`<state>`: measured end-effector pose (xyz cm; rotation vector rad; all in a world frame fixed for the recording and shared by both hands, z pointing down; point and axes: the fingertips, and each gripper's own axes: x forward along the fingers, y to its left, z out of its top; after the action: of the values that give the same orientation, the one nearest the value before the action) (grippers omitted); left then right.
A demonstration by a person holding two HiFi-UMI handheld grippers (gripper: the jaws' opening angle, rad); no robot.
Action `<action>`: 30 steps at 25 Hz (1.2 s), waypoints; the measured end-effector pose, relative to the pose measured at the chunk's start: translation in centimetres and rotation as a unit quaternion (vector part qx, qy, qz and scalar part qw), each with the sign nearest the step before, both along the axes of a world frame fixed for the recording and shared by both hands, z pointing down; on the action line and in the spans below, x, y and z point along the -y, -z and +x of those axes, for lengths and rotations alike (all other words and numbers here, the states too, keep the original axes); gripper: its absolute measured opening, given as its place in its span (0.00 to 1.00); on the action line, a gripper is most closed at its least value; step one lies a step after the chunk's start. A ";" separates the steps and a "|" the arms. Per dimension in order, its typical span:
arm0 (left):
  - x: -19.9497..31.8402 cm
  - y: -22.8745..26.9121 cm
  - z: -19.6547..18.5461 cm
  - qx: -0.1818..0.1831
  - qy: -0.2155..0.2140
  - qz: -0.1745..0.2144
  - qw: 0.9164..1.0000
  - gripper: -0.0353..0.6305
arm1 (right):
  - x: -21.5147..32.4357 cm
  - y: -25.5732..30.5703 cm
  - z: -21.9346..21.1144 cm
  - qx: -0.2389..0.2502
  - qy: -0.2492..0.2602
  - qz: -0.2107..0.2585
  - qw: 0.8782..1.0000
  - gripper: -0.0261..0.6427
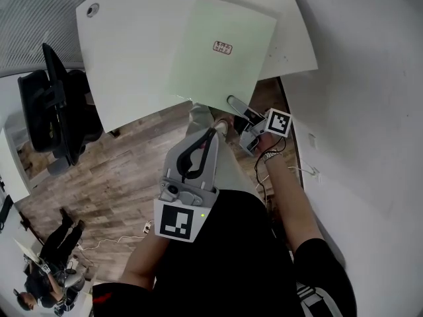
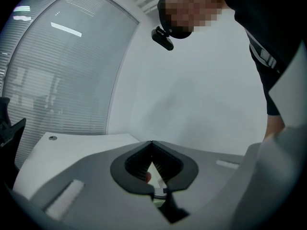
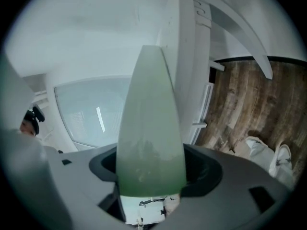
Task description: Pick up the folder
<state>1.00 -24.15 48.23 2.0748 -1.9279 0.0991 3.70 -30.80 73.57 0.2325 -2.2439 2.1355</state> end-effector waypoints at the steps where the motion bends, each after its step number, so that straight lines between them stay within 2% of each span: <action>1: 0.0 -0.1 -0.1 0.001 0.001 0.000 1.000 0.06 | 0.0 0.0 -0.2 0.003 0.003 0.000 1.000 0.51; 11: 0.0 -0.7 -0.8 0.000 0.007 -0.005 1.000 0.06 | -0.3 0.6 -0.8 0.039 -0.005 -0.015 0.999 0.49; 30: -1.0 -0.8 -1.0 -0.001 0.019 -0.004 1.000 0.06 | -1.5 2.4 -0.7 0.065 0.001 0.015 0.998 0.46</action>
<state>-0.01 -23.16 49.00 2.0317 -1.9611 0.0977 3.01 -29.29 71.17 0.0955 -2.3460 2.1770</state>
